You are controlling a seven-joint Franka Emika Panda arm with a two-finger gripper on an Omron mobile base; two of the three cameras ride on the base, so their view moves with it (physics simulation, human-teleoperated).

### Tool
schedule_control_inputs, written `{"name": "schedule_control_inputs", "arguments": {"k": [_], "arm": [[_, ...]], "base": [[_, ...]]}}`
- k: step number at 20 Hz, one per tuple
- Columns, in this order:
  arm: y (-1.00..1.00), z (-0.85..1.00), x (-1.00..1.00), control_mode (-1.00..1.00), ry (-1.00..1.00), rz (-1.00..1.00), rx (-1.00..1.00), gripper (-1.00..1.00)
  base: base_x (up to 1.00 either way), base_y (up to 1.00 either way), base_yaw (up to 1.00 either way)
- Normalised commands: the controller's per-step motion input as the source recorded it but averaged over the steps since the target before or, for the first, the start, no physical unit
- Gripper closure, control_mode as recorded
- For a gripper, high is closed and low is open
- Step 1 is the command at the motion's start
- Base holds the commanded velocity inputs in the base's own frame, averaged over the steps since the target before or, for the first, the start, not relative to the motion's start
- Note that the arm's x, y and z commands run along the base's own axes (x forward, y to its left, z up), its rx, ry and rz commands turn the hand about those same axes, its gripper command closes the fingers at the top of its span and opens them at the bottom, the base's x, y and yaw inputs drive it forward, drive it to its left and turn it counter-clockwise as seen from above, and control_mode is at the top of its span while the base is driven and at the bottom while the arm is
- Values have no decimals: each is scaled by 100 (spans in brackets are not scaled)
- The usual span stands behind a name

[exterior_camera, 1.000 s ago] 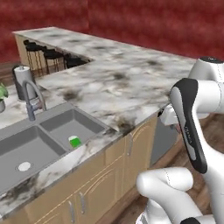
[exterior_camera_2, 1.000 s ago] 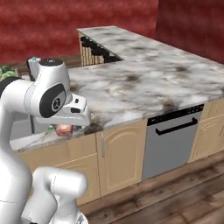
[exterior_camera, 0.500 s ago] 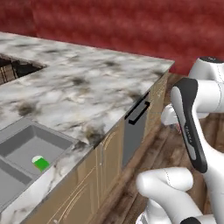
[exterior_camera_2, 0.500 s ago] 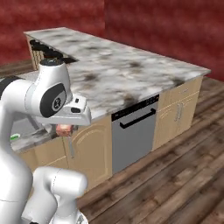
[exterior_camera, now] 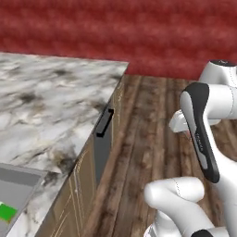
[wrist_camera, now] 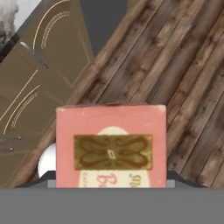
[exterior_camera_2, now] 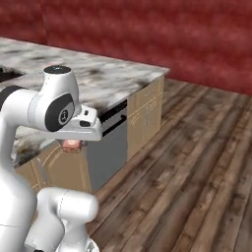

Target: Pick up the sponge and bar soap from the sink, and place them back in the cabinet, and close the cabinet door.

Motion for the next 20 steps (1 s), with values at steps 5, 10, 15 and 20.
{"name": "schedule_control_inputs", "arguments": {"k": [5, 10, 15, 20], "arm": [[0, 0, 0, 100, 0, 0, 0, 100], [0, 0, 0, 100, 0, 0, 0, 100], [0, 0, 0, 100, 0, 0, 0, 100], [0, 0, 0, 100, 0, 0, 0, 100]], "base": [[35, 0, -55], [43, 2, -55], [43, 0, -51], [43, 0, -47]]}}
